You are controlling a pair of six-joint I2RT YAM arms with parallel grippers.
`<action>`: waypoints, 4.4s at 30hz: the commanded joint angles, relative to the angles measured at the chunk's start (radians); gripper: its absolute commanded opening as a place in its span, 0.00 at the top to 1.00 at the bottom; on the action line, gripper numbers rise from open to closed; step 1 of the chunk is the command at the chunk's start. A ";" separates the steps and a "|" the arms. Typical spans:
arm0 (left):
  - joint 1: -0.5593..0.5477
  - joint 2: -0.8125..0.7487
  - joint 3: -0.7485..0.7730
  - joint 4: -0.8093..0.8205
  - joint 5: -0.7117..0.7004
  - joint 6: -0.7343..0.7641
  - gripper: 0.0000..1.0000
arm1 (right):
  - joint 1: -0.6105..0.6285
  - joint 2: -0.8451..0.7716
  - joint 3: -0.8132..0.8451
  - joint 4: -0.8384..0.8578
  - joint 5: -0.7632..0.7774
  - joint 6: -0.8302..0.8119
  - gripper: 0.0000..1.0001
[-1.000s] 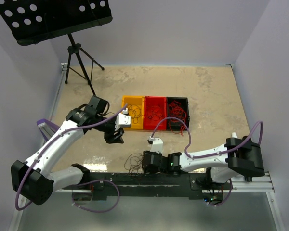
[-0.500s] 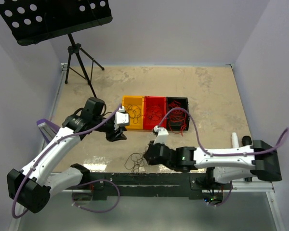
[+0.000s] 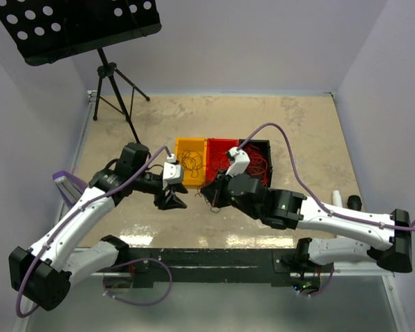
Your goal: Untangle the cables
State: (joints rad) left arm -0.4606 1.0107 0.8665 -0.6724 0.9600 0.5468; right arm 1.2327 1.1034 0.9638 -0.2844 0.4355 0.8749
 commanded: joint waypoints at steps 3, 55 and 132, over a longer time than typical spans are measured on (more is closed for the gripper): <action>-0.006 -0.064 -0.072 0.195 0.053 -0.136 0.43 | -0.025 0.003 0.116 0.028 -0.050 -0.083 1.00; -0.003 -0.047 -0.184 0.474 0.112 -0.374 0.88 | -0.036 0.036 0.615 0.205 -0.305 -0.109 1.00; 0.022 -0.035 -0.118 0.031 -0.363 0.357 1.00 | -0.036 0.059 1.083 -0.088 -0.084 -0.297 1.00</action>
State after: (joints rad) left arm -0.4442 1.0142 0.7547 -0.5694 0.6342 0.7872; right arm 1.2018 1.1549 2.0365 -0.3340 0.3248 0.6067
